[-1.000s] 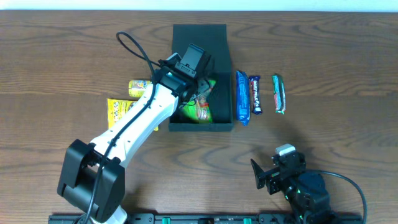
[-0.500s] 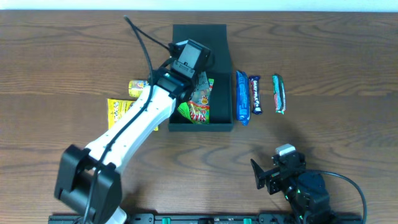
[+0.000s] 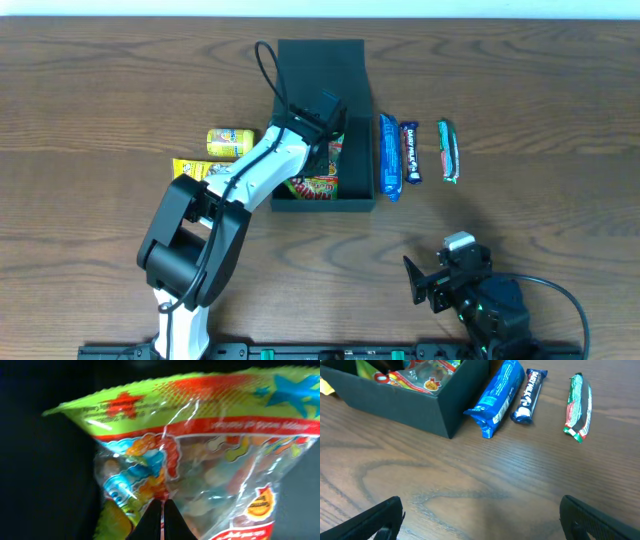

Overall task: Pack container
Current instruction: 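Carry the Haribo bag with the left gripper and drop it into the box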

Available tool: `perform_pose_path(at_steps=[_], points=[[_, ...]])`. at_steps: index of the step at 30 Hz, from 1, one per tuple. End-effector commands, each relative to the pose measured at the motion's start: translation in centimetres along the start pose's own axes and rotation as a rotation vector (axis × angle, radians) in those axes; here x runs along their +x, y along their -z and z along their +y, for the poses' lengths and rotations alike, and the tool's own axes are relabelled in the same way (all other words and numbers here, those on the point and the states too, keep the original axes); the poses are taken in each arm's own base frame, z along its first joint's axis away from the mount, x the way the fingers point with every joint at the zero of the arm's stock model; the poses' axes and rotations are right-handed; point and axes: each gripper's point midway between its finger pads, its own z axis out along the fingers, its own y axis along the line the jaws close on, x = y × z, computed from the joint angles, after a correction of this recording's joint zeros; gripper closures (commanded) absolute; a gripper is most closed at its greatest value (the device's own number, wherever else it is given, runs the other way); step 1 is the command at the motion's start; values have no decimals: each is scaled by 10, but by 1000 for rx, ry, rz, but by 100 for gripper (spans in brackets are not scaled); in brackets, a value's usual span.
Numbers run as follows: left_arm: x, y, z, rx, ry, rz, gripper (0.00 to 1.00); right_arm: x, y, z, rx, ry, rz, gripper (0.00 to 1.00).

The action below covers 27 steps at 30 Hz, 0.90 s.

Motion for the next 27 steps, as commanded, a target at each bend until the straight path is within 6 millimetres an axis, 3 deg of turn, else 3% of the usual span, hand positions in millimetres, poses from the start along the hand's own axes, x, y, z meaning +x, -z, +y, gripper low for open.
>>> perform_pose_path(at_steps=[1,4,11,24,27], points=[[1,19,4,-4,-26,-2,94,0,0,-3,14,-15,-2,1],[3,28,7,-6,-25,-2,94,0,0,-3,15,-15,-2,1],[-13,46,8,6,-10,-87,88,-3,0,-3,13,-15,-17,1],[-39,47,16,23,45,-162,81,0,0,-3,14,-15,-4,1],[-45,49,20,24,60,-170,81,-19,1,-1,5,-16,-79,1]])
